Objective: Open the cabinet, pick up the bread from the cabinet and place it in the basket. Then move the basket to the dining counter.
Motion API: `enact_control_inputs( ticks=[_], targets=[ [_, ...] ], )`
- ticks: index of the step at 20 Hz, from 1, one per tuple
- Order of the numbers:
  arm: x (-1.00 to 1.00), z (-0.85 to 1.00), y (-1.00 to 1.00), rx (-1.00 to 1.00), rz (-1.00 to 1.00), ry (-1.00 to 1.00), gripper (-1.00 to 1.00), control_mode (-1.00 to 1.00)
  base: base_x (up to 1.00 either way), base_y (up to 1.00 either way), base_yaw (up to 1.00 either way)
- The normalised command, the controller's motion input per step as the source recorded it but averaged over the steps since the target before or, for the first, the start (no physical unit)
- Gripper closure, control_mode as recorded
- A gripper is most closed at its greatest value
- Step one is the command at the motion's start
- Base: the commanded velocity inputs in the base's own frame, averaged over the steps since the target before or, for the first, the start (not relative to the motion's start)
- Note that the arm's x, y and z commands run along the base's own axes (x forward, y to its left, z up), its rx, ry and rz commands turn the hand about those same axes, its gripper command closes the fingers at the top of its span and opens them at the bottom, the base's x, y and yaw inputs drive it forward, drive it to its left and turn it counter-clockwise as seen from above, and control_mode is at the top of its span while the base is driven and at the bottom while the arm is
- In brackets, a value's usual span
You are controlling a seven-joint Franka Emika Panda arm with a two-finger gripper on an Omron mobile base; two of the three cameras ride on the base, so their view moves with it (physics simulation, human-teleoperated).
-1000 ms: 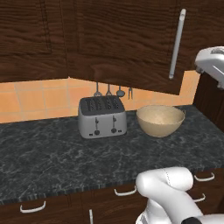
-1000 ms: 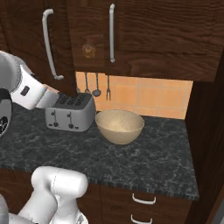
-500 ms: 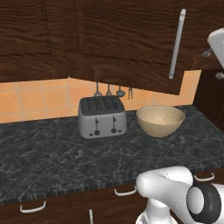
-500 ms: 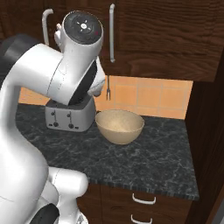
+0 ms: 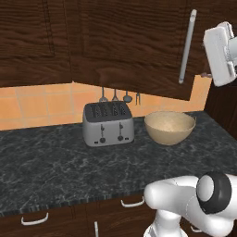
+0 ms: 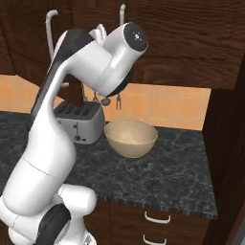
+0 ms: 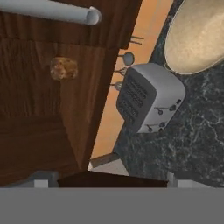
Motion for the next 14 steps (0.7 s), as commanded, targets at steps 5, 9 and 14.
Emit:
enact_control_inputs(
  ticks=[5, 9, 14],
  targets=[
    [0.32, 0.0, 0.2, 0.22, 0.0, 0.04, -1.0, -1.0, 0.0, 0.0, 0.0],
    [-0.06, 0.0, 0.48, 0.19, 0.07, 0.0, -1.0, -1.0, 0.0, 0.0, 0.0],
    [-0.87, 0.01, 0.46, 0.14, 0.21, 0.0, -1.0, -1.0, 0.0, 0.0, 0.0]
  ],
)
